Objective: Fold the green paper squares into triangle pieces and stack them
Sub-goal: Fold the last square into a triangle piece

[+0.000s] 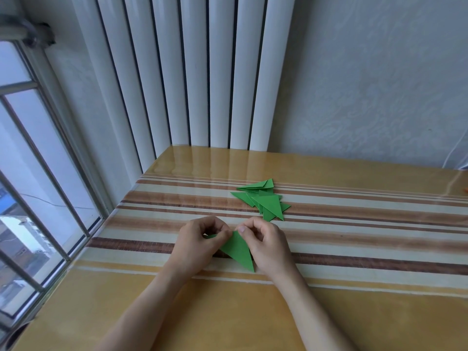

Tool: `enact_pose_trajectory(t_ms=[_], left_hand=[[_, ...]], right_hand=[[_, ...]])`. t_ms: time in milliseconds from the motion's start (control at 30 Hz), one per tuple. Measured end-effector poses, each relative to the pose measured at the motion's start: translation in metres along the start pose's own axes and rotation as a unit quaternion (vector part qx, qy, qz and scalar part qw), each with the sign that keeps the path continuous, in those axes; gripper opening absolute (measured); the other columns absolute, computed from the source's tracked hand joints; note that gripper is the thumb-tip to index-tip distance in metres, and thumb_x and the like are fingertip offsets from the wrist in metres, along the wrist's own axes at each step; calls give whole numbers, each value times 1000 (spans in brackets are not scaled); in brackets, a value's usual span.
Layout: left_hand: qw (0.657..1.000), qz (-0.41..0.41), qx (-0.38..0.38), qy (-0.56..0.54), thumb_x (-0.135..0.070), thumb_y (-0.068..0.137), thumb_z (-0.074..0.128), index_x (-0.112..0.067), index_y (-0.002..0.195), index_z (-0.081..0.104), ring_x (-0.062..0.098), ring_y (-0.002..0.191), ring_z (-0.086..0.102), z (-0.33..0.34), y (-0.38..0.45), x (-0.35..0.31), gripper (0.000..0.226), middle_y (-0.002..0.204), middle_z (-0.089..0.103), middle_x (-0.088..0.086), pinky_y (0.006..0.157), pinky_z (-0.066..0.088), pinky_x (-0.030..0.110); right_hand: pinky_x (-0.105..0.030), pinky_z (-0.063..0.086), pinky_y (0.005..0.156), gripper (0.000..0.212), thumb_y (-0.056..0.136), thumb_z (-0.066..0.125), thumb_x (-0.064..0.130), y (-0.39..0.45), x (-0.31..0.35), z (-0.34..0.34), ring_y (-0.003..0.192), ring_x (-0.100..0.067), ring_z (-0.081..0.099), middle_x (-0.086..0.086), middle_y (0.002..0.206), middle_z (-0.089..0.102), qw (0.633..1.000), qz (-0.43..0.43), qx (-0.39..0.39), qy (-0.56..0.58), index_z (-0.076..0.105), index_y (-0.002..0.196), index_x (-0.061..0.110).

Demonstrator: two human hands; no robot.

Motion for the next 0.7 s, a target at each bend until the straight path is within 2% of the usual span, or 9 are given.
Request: enact_pose_trajectory(t_ms=[100,200,300,433,500,633,700], left_hand=[[1000,-4,-2,-8,-21,94,73,-19,76,71,4,68,59,0,1,1,18,76,71,-1,64,46,18],[999,-23,3,-37,-20,94,74,-19,78,75,8,70,68,2,1,3,16,78,75,0,66,52,19],[996,-45,-2,-76,-22,94,76,-19,82,79,18,75,74,1,0,6,12,79,78,1,72,60,31],[993,-67,-34,-94,-28,92,77,-20,83,80,17,72,69,-6,-1,12,12,76,76,4,75,60,45],[993,-69,-36,-93,-28,92,77,-20,83,80,15,71,70,-7,-1,13,12,74,77,4,74,61,44],[993,-72,-35,-88,-26,91,78,-18,81,79,7,64,69,-7,-1,14,13,69,75,2,67,57,29],[992,-77,-31,-98,-25,90,79,-16,82,80,7,64,69,-7,0,15,13,69,75,4,68,57,31]], right_hand=[[-12,41,62,15,99,70,26,1,-2,-2,67,2,56,25,70,63,1000,9,-12,2,69,84,22],[-15,38,58,17,100,67,25,0,-1,-3,62,0,50,17,64,57,1000,5,-11,-7,67,84,20],[-17,38,59,16,102,65,23,1,-3,-7,64,-1,51,11,69,58,999,7,-31,-6,66,86,19],[-20,44,64,13,103,63,25,2,-8,-12,70,-2,55,6,78,65,998,30,-44,17,68,92,19],[-22,45,66,13,103,64,26,3,-10,-11,72,-4,58,4,80,67,998,34,-46,20,68,91,21],[-24,45,67,17,102,65,27,4,-12,-9,73,-8,59,6,76,66,997,37,-37,52,69,87,21],[-25,44,66,18,102,65,28,4,-11,-9,71,-7,56,8,73,62,998,33,-31,52,68,86,19]])
Point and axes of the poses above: each hand's wrist, its own y-axis towards the middle knuckle, its own z-axis out of the palm, x = y × z, the point moved 7 cm from there along y, towards the middle knuckle
